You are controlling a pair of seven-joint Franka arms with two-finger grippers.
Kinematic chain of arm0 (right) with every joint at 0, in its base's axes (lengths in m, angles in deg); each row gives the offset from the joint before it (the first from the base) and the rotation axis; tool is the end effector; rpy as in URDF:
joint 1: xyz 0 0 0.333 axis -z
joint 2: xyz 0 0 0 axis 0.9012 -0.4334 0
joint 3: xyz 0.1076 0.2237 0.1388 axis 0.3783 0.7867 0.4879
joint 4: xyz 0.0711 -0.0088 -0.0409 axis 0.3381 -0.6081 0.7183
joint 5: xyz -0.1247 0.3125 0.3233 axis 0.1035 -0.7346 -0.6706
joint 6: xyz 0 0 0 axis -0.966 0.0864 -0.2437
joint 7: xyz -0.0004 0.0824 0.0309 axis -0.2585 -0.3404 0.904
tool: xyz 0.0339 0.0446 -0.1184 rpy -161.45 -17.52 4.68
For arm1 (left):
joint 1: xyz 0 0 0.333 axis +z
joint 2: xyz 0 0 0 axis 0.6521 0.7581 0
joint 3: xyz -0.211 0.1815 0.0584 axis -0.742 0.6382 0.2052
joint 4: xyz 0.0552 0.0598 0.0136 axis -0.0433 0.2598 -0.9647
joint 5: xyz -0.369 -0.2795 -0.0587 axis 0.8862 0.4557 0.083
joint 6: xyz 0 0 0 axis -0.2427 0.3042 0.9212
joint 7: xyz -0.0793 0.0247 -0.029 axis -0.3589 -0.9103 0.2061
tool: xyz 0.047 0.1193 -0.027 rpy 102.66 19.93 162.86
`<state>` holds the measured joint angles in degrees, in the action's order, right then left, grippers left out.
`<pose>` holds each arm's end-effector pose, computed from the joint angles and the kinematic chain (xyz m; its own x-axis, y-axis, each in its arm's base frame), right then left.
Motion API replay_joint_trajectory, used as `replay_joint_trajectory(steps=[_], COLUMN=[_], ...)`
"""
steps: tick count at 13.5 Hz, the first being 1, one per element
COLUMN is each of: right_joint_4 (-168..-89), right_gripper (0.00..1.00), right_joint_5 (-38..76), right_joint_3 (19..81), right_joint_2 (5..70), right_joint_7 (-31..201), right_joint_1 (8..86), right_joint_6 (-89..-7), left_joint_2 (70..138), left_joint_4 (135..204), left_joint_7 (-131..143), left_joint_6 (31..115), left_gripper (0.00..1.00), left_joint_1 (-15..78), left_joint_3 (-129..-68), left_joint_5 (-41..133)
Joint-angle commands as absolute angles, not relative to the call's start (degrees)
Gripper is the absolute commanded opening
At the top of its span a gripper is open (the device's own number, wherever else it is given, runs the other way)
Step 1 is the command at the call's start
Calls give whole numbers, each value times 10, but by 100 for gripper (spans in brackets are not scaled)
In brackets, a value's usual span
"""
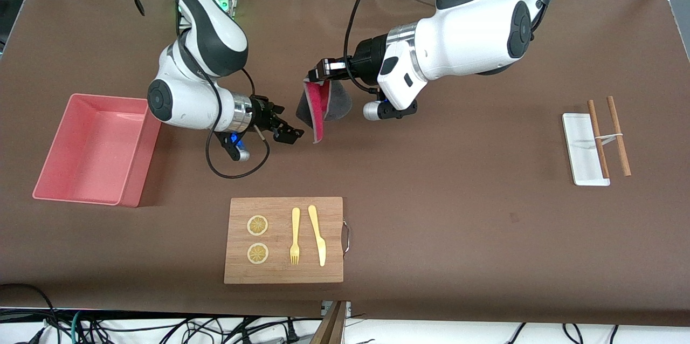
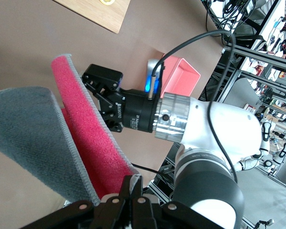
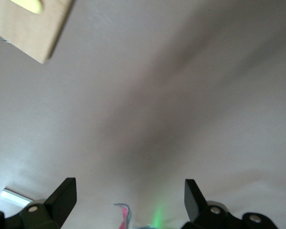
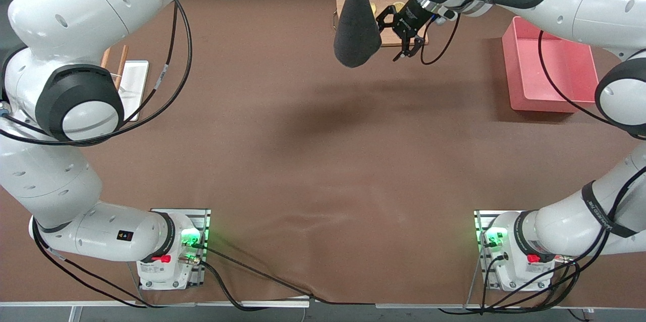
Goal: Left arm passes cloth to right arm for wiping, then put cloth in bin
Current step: 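Grasp the hanging cloth with the right gripper beside the left gripper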
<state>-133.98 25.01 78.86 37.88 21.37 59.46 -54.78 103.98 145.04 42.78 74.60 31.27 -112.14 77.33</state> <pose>0.5951 0.3510 0.2499 0.5735 -0.6045 -0.5529 -0.7835 -0.6018 -0.1547 0.6079 -0.4923 0.5159 0.8914 0.1456 -0.4291 0.4288 -0.5772 0.6950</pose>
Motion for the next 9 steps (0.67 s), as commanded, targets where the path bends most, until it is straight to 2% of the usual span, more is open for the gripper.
replay_joint_trajectory(steps=[1, 9], right_joint_4=[-1362, -1372], right_gripper=[100, 100], right_joint_5=[200, 104], right_joint_3=[794, 794], right_joint_2=[387, 386], right_joint_7=[207, 210], right_joint_1=[598, 598], right_joint_6=[-550, -512], left_joint_2=[1040, 1040], left_joint_4=[1446, 1446], left_joint_7=[412, 409], left_joint_6=[745, 745], left_gripper=[0, 0], left_joint_1=[318, 321], left_joint_3=[-1121, -1121], left_joint_5=[792, 792])
